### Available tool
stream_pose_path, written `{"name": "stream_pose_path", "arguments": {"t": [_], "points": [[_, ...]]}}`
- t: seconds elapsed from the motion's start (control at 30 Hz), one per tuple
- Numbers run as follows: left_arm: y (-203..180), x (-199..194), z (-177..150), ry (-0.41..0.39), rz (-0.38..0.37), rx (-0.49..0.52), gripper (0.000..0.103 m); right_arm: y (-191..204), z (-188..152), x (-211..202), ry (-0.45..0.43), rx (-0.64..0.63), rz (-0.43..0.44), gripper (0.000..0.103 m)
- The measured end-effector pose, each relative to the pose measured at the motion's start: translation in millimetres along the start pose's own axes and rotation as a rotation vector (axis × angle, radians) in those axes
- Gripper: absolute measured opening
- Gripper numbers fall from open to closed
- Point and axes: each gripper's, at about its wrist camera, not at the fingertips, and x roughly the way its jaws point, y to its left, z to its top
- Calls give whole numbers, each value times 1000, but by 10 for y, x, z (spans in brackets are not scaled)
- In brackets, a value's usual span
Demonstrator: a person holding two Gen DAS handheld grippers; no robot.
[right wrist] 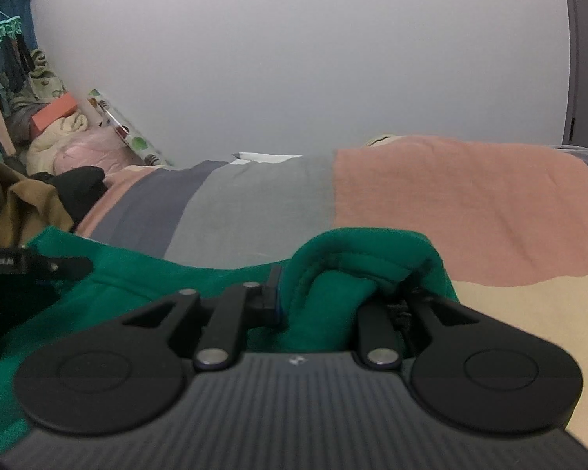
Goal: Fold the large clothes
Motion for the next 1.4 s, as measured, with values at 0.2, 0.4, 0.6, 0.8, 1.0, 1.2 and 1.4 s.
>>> {"name": "stream_pose_path", "arguments": {"t": [0.2,0.4,0.6,0.8,1.0,1.2,1.4], "points": [[-171,-609,-186,-56,29,56,66,184,-36,-401,-27,5,9,57],[-300,-1721,-631,-134,57,52,66,447,-224,-1175,-66,-17,11,56],[-335,-2725,-1227,-156,115,50,66,763,-563,-2046,-94,-71,38,56],[-230,-3404,-1756,-131,154,11,67,1052,-984,-2870,-76,-88,44,56],[-126,-3774,-2087,-116,184,17,68,1171,-1341,-3334,-49,-127,40,56],[214,-3739,-2366,-83,195,-91,69,1197,-1689,-3518,-1,-114,60,67],[440,-3547,-2435,5,153,-139,69,1397,-2103,-3386,117,-144,90,81]]}}
